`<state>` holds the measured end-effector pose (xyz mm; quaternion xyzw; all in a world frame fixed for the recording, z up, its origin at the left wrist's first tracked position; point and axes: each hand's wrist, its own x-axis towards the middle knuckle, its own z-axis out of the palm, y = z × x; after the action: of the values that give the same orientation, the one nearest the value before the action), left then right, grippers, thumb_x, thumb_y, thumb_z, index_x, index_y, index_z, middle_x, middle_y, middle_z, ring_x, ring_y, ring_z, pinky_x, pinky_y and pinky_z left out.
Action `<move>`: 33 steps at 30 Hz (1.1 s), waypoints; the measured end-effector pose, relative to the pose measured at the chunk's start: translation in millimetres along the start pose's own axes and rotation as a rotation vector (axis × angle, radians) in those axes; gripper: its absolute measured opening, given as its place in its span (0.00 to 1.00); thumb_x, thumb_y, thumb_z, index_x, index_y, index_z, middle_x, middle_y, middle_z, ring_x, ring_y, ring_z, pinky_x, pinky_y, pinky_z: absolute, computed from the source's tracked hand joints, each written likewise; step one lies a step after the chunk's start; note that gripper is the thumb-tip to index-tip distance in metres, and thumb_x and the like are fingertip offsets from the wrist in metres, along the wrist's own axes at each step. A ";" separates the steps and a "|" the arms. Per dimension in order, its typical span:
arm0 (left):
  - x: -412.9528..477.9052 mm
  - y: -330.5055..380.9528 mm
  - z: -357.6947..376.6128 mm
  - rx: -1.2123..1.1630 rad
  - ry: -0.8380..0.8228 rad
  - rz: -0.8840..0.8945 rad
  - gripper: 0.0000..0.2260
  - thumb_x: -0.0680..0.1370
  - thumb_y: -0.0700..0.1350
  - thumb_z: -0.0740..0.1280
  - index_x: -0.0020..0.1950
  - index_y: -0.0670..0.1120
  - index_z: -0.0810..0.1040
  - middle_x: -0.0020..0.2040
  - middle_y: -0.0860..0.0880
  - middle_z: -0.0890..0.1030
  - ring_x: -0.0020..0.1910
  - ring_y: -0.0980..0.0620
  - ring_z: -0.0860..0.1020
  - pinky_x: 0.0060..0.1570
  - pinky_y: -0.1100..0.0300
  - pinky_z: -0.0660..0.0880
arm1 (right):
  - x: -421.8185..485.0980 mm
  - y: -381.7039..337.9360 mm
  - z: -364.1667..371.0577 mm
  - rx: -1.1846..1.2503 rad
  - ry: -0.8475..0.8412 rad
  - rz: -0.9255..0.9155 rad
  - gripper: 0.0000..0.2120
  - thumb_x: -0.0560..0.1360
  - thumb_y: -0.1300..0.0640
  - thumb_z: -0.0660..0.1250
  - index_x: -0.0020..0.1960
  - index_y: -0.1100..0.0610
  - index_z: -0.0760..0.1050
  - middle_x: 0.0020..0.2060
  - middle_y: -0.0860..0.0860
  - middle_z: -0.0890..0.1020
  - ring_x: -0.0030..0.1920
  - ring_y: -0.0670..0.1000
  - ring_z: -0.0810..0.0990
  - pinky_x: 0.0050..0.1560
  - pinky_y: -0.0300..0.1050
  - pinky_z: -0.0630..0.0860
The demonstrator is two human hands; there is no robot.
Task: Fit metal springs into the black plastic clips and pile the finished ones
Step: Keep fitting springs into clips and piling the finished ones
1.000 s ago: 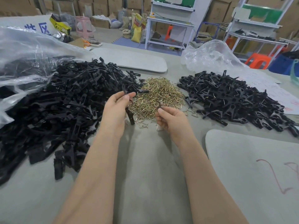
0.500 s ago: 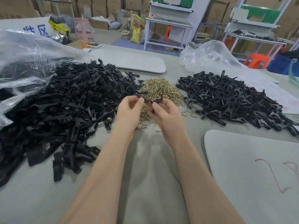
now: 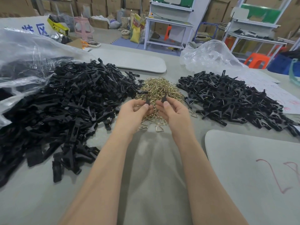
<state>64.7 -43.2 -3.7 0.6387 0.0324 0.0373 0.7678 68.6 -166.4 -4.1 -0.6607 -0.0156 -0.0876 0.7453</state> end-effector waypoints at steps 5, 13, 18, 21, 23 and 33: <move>2.8 -4.6 1.4 0.124 0.012 0.031 0.06 0.78 0.38 0.66 0.46 0.49 0.75 0.42 0.51 0.81 0.41 0.60 0.78 0.40 0.70 0.72 | -3.6 2.9 9.5 -0.290 -0.021 -0.120 0.09 0.78 0.65 0.61 0.55 0.56 0.76 0.47 0.49 0.82 0.50 0.46 0.80 0.55 0.40 0.75; 0.3 -4.1 0.4 0.119 -0.012 0.020 0.06 0.76 0.39 0.69 0.46 0.50 0.77 0.40 0.51 0.78 0.43 0.53 0.77 0.56 0.53 0.75 | -4.1 3.4 8.6 -0.330 0.017 -0.086 0.09 0.78 0.64 0.64 0.54 0.56 0.79 0.47 0.52 0.83 0.51 0.53 0.82 0.57 0.56 0.77; -2.0 -0.7 -0.3 0.155 -0.011 0.028 0.05 0.75 0.40 0.71 0.46 0.50 0.78 0.41 0.48 0.80 0.42 0.53 0.78 0.57 0.50 0.76 | -5.9 0.5 5.8 -0.289 0.028 -0.106 0.07 0.76 0.65 0.65 0.50 0.54 0.76 0.47 0.55 0.83 0.50 0.53 0.82 0.56 0.55 0.78; -3.1 1.0 -2.1 0.173 -0.005 0.022 0.05 0.74 0.41 0.72 0.46 0.48 0.79 0.43 0.44 0.80 0.44 0.51 0.78 0.58 0.49 0.76 | -6.8 -1.1 4.3 -0.284 0.011 -0.110 0.08 0.76 0.65 0.66 0.48 0.53 0.78 0.44 0.50 0.83 0.46 0.48 0.82 0.56 0.50 0.78; -3.8 2.2 -2.5 0.157 -0.009 0.007 0.04 0.74 0.41 0.72 0.46 0.47 0.79 0.43 0.44 0.80 0.44 0.50 0.78 0.57 0.49 0.76 | -7.6 -2.3 3.7 -0.283 0.005 -0.112 0.10 0.76 0.65 0.66 0.47 0.50 0.78 0.42 0.47 0.83 0.45 0.46 0.82 0.55 0.48 0.79; -4.5 5.3 -3.5 0.051 -0.048 0.001 0.04 0.78 0.38 0.66 0.45 0.45 0.79 0.36 0.49 0.79 0.34 0.57 0.77 0.40 0.64 0.77 | -7.9 -6.3 1.1 -0.124 -0.032 -0.042 0.07 0.76 0.66 0.65 0.48 0.55 0.79 0.40 0.51 0.83 0.37 0.43 0.80 0.40 0.35 0.76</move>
<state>59.8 -39.2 0.9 0.6587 0.0145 0.0217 0.7519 60.0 -165.2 1.1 -0.7064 -0.0362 -0.0934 0.7007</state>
